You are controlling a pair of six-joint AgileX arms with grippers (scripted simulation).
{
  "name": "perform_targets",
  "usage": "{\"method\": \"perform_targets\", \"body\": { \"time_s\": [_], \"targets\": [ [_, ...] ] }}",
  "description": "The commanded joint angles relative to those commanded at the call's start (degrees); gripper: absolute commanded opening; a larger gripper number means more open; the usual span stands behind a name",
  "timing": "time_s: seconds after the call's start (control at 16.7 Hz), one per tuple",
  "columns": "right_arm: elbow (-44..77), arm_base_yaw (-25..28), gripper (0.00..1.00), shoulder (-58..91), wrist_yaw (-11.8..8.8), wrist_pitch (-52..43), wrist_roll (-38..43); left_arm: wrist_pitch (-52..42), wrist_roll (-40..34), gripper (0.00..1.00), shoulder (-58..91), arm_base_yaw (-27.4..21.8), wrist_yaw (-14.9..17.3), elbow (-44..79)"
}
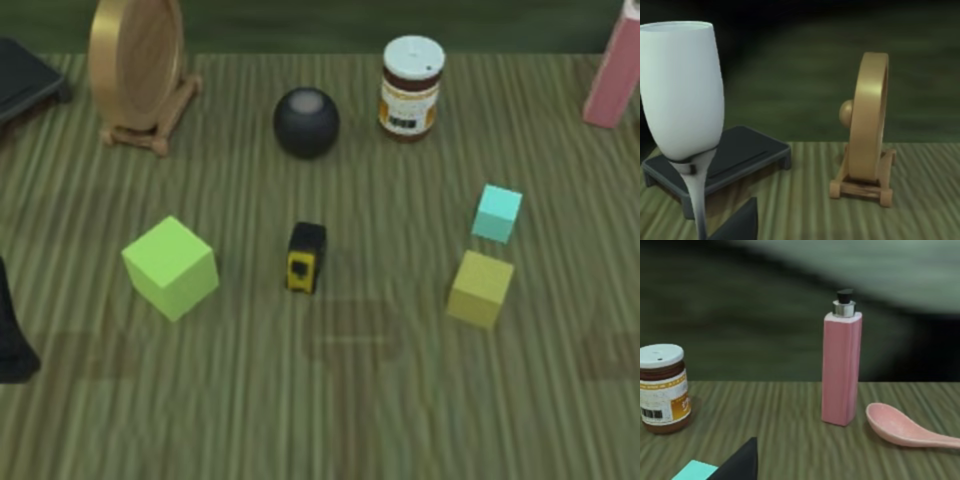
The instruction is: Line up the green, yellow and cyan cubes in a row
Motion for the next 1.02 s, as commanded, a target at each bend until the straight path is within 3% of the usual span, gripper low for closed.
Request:
{"method": "perform_targets", "body": {
  "time_s": [0.24, 0.48, 1.02],
  "targets": [
    [1.7, 0.3, 1.0, 1.7, -0.1, -1.2, -0.8, 0.0, 0.0, 1.0, 0.0, 0.0, 0.0, 0.0],
    [12.2, 1.8, 1.0, 12.1, -0.2, -7.7, -5.3, 0.0, 0.0, 1.0, 0.0, 0.0, 0.0, 0.0],
    [60.4, 7.5, 1.0, 65.9, 0.2, -36.1, -24.2, 0.0, 0.0, 1.0, 0.0, 0.0, 0.0, 0.0]
  ]
}}
